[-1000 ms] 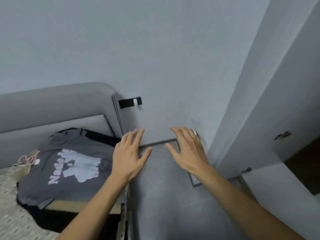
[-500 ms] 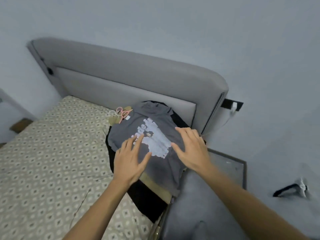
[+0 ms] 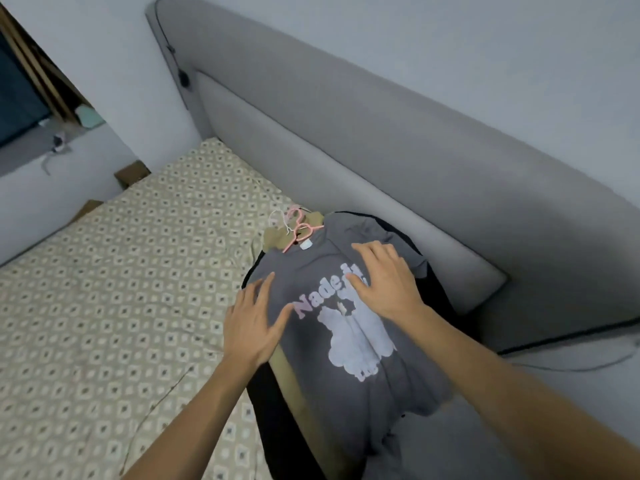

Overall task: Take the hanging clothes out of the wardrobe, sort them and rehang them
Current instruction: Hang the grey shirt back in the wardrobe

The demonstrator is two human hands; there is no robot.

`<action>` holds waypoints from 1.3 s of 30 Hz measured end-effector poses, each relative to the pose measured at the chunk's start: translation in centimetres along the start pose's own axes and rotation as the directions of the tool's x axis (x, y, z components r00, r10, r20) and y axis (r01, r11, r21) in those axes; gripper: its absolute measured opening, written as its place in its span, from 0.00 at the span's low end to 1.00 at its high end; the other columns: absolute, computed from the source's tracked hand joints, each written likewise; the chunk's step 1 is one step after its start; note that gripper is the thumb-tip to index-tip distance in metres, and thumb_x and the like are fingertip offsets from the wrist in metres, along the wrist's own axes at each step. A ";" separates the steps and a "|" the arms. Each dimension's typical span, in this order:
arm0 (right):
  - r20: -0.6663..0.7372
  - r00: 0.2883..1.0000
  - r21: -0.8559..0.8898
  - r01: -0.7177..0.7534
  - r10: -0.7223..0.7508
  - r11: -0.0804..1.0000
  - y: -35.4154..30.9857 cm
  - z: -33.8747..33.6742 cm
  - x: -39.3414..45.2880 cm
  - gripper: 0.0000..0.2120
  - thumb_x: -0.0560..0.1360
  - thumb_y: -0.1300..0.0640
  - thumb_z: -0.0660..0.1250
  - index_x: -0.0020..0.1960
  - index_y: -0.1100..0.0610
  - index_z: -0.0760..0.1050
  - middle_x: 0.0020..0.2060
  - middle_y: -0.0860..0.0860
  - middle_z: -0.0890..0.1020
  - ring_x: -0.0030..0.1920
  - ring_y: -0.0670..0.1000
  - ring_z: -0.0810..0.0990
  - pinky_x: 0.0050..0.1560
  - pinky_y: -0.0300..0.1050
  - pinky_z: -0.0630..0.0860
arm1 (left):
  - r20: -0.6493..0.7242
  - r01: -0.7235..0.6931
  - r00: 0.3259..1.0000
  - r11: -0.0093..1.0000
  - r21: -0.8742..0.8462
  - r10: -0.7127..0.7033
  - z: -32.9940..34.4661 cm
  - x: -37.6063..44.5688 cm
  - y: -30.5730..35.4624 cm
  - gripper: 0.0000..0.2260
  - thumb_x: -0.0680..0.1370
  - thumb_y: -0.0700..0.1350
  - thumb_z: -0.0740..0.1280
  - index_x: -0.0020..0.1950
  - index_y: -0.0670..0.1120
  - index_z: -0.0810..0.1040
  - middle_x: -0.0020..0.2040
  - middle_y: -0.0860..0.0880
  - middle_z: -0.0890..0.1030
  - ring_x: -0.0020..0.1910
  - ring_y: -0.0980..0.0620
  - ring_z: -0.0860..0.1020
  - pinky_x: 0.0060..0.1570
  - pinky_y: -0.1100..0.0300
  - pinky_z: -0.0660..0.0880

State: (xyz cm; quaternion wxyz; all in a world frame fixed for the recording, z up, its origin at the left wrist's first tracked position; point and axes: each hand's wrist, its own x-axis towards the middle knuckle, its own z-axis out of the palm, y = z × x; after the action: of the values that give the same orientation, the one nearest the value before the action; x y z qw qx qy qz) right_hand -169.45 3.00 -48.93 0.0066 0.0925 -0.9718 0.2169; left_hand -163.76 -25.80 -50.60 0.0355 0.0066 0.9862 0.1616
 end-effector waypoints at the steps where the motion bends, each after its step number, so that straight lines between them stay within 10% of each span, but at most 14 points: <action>1: 0.033 0.999 -0.002 0.012 -0.012 1.000 1.3 0.8 2.5 0.29 0.81 0.41 0.65 0.77 0.53 0.68 0.69 0.50 0.74 0.69 0.56 0.71 0.63 0.58 0.74 | 0.014 0.039 0.999 0.999 0.000 -0.039 0.9 1.8 0.1 0.36 0.80 0.72 0.49 0.83 0.56 0.58 0.74 0.50 0.71 0.72 0.47 0.69 0.62 0.45 0.74; 16: 0.280 0.957 -0.218 0.140 -0.076 0.966 7.5 16.6 24.6 0.19 0.79 0.50 0.70 0.67 0.57 0.73 0.64 0.57 0.75 0.67 0.61 0.71 0.61 0.59 0.71 | 0.330 0.403 0.864 0.915 -0.001 -0.380 15.5 21.9 -7.0 0.31 0.85 0.62 0.57 0.84 0.50 0.55 0.75 0.40 0.67 0.73 0.37 0.68 0.70 0.42 0.69; 24: 0.254 0.960 -0.241 0.184 -0.121 0.953 8.6 17.2 25.0 0.12 0.80 0.53 0.69 0.59 0.58 0.75 0.59 0.58 0.77 0.62 0.62 0.73 0.57 0.59 0.69 | 0.240 0.448 0.875 0.891 -0.077 -0.420 16.1 21.8 -6.8 0.21 0.85 0.58 0.59 0.76 0.51 0.68 0.65 0.41 0.72 0.68 0.38 0.70 0.65 0.43 0.71; 30: 0.176 0.960 -0.066 0.232 -0.218 0.970 7.1 11.3 20.1 0.06 0.81 0.56 0.66 0.54 0.53 0.69 0.49 0.52 0.78 0.51 0.58 0.77 0.50 0.56 0.72 | 0.057 0.263 0.965 0.940 -0.216 -0.256 12.3 17.1 -6.0 0.18 0.81 0.65 0.54 0.48 0.52 0.71 0.46 0.50 0.75 0.49 0.44 0.75 0.48 0.43 0.74; 39: -0.034 0.993 0.085 0.115 -0.112 0.990 2.7 -4.3 7.7 0.10 0.79 0.41 0.66 0.51 0.45 0.69 0.47 0.42 0.75 0.48 0.47 0.74 0.47 0.48 0.73 | -0.185 -0.103 0.982 0.924 -0.367 0.036 0.6 8.9 1.4 0.11 0.85 0.59 0.61 0.45 0.57 0.69 0.42 0.58 0.74 0.44 0.59 0.75 0.42 0.52 0.75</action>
State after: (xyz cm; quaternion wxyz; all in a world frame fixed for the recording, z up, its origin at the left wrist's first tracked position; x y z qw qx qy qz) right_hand -177.60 5.85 -45.81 0.0289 0.1446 -0.9543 0.2598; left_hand -172.60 -24.06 -51.31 -0.0565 0.0205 0.9355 0.3481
